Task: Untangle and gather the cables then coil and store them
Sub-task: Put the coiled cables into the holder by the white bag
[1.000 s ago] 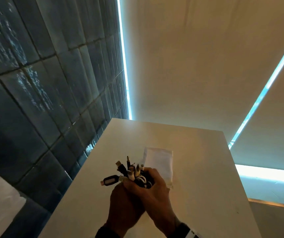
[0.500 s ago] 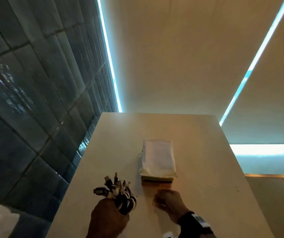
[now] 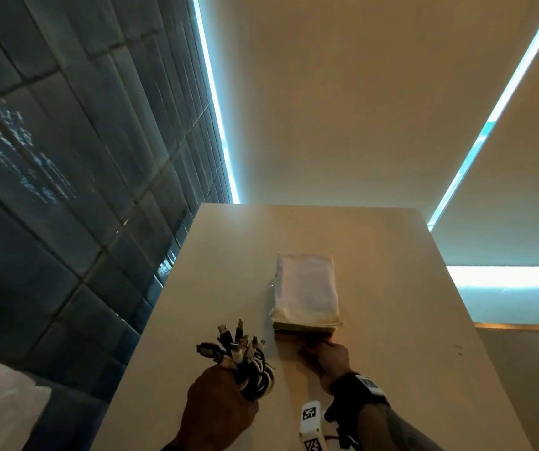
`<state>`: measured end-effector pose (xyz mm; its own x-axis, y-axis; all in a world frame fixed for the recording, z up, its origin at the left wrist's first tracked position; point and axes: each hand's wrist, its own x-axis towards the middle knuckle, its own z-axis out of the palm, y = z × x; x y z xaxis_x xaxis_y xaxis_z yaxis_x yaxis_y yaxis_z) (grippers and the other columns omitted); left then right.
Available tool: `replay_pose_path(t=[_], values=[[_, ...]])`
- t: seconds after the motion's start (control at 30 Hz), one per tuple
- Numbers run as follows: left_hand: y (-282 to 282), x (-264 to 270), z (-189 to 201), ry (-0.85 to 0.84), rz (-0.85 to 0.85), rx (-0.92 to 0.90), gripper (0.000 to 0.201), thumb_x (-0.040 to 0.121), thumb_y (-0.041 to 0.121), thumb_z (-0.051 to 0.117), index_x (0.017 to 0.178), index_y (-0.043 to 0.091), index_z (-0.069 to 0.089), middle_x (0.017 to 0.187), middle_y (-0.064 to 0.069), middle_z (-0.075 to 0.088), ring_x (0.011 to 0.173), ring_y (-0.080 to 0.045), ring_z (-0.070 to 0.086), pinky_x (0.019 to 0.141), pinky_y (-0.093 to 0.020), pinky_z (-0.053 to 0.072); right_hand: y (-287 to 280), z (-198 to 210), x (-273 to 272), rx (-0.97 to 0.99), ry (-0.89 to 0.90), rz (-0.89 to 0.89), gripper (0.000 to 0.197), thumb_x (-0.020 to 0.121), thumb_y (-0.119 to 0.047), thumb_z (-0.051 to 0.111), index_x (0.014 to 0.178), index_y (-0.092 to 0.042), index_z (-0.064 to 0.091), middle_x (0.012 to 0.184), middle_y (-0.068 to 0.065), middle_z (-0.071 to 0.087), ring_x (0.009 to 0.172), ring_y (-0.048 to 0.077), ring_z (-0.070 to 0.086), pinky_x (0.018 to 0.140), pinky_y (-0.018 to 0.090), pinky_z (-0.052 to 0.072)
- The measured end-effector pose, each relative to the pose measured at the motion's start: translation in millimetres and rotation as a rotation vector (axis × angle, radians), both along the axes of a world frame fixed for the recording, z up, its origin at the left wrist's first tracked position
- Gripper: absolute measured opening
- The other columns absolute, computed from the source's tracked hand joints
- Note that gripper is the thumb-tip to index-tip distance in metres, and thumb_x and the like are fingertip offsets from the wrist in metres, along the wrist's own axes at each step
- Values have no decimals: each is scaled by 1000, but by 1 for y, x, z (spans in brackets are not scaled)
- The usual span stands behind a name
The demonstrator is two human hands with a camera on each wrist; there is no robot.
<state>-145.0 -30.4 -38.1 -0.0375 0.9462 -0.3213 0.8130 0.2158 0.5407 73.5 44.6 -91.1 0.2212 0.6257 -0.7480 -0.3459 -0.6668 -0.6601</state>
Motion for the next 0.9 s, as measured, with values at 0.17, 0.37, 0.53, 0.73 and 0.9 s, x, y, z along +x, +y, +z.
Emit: replay_pose_path(t=[0.17,0.37,0.53,0.73,0.9], values=[[-7,13,30,33,-13,-21,37,63,59,49,82,30,62,78,12,66,80,-10,63,77,-31,53,-3,1,-1,5,48,-33,7,80,9,64,87,10,65,80,26,70,62,34,67,63,45,61],[-11,16,51,71,-32,50,29,69,44,61,94,32,70,92,15,70,92,-9,65,79,-23,51,-47,-2,-1,-60,99,58,16,83,0,69,93,11,67,81,28,70,69,35,65,78,55,56],[-7,20,55,73,-81,84,27,74,38,65,100,34,70,95,14,70,95,-10,65,82,-20,49,-87,-1,0,-87,144,122,15,83,-2,70,74,9,74,76,30,70,61,34,65,56,40,56],[-1,25,51,93,-211,132,34,74,44,61,106,35,67,101,13,69,98,-10,64,88,-23,49,-98,-3,8,-129,185,258,23,77,-5,76,81,17,70,81,32,68,65,38,67,58,42,55],[1,25,64,152,-684,200,16,78,40,51,87,30,60,87,7,65,80,-18,64,68,-24,45,-86,23,21,-181,355,495,54,76,-43,75,88,8,65,83,26,65,69,32,66,62,35,54]])
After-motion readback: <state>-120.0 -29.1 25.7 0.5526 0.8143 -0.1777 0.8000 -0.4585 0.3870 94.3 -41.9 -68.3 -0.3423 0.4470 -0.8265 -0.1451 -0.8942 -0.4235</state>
